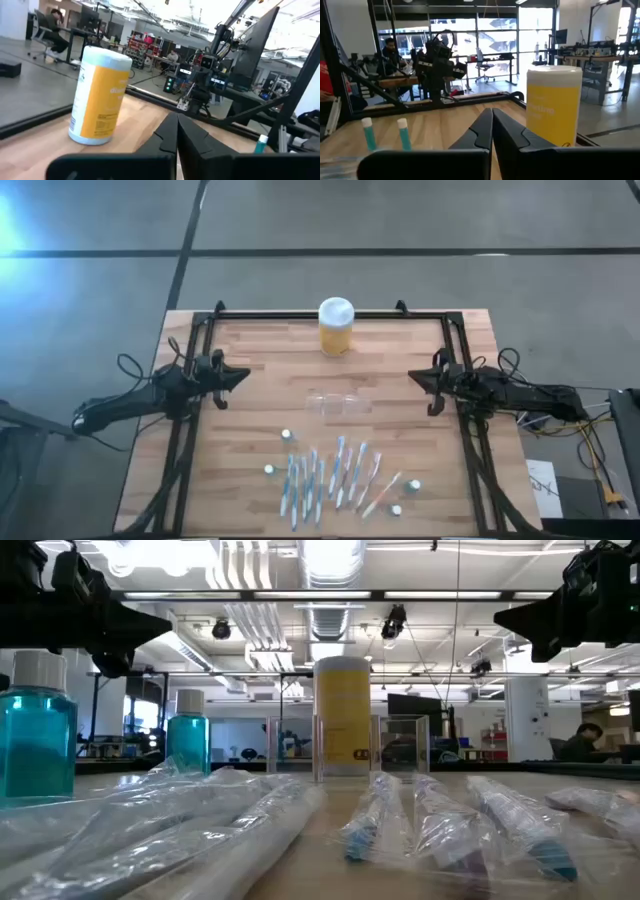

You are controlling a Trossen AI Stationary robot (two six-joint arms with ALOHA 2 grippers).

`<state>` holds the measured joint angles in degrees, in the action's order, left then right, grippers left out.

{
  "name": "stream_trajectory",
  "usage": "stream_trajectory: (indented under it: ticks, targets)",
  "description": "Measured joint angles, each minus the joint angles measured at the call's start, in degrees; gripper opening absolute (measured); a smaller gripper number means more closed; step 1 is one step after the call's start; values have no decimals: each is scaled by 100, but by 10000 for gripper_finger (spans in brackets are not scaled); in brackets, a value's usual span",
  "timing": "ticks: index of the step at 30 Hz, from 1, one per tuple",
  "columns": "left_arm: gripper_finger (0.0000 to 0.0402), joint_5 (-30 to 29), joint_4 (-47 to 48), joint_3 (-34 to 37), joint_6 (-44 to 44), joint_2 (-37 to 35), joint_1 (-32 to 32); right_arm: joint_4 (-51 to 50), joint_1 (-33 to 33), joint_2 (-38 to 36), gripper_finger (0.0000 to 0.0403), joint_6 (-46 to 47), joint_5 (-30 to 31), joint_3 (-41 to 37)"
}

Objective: Pick & Place toothbrushing station
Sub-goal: Put the blue mouthwash into the transparent organizer

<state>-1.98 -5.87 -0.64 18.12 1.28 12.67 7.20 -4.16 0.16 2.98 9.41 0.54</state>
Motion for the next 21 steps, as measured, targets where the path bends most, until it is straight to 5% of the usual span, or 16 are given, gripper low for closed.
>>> stream_trajectory:
  ticks: [21]
  targets:
    - [4, -36, -322, -83, 262, 15, -5, 185, 0, 2, 8, 50, -87, 0]
